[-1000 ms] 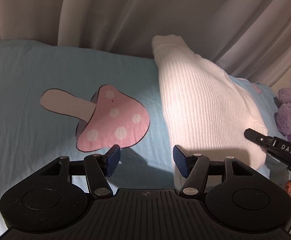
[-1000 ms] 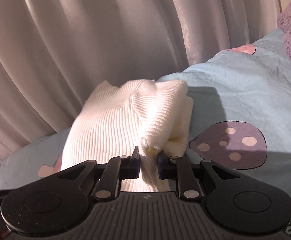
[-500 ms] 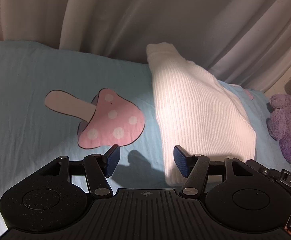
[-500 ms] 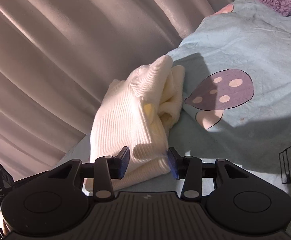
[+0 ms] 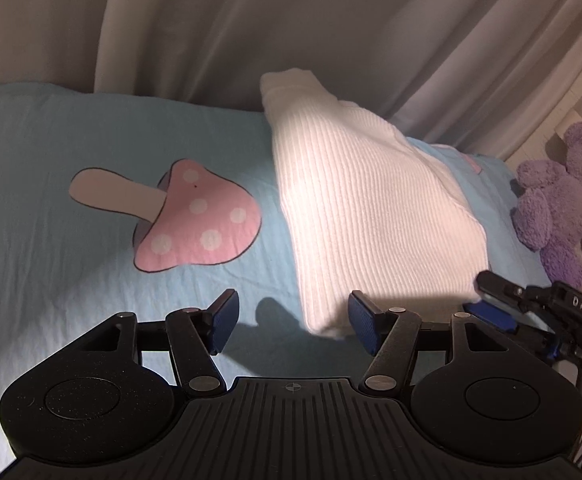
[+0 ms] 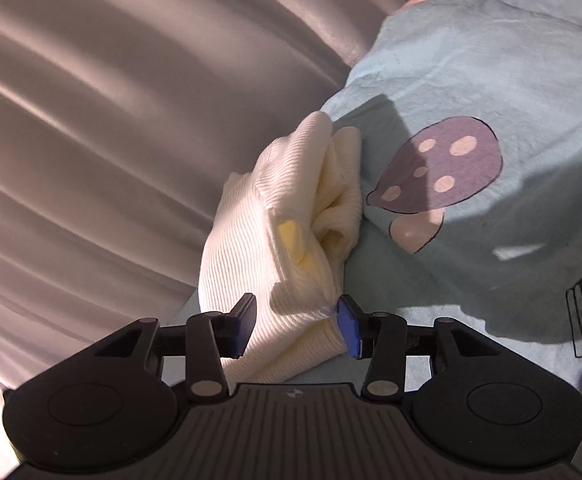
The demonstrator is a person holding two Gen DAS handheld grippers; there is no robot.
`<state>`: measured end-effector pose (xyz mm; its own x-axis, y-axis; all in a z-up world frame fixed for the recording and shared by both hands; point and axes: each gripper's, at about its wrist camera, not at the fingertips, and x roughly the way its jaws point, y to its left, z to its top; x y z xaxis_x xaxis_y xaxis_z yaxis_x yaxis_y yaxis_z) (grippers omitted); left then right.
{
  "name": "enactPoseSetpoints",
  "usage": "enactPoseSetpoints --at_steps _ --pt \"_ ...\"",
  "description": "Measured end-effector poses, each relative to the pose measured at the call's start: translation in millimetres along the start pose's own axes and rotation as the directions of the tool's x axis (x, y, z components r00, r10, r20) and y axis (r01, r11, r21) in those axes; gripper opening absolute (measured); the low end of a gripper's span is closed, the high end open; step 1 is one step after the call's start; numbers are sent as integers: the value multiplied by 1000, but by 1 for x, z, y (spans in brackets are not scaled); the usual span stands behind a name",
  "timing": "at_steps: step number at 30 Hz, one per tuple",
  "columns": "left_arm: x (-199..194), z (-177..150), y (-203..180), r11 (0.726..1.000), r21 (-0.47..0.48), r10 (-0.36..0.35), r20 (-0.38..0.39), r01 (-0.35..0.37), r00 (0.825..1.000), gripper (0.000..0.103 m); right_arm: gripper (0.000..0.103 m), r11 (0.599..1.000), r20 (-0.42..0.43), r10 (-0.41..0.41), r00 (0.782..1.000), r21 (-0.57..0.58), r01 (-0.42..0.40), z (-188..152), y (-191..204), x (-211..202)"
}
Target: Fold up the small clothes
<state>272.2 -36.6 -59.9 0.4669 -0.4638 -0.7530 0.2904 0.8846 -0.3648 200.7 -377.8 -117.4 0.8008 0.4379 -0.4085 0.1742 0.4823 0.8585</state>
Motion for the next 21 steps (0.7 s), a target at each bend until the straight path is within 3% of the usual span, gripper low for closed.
enactPoseSetpoints --at_steps 3,6,7,8,10,12,16,21 --pt "11 -7 -9 999 41 -7 -35 9 999 67 45 998 -21 18 1000 61 -17 -2 -6 11" --pt "24 -10 -18 997 81 25 -55 -21 998 67 19 998 -13 -65 998 22 65 -4 3 20" --pt "28 -10 -20 995 94 42 -63 -36 997 67 16 997 -8 -77 997 10 77 -5 6 20" --pt "28 -10 -22 993 111 48 -47 -43 998 67 15 998 -11 -55 998 9 55 -5 9 19" --pt "29 -8 -21 992 115 65 -48 -59 997 67 14 990 -40 107 993 98 -103 -5 5 14" --pt "27 -6 -13 994 79 75 -40 -72 996 67 14 980 -53 144 988 146 -135 -4 -2 11" --pt "23 -1 7 998 -11 58 -31 -58 998 67 11 996 -119 -88 989 21 91 -6 -3 26" --pt "20 4 12 999 -11 47 -44 -48 998 67 20 955 -104 -175 979 -258 143 -6 30 25"
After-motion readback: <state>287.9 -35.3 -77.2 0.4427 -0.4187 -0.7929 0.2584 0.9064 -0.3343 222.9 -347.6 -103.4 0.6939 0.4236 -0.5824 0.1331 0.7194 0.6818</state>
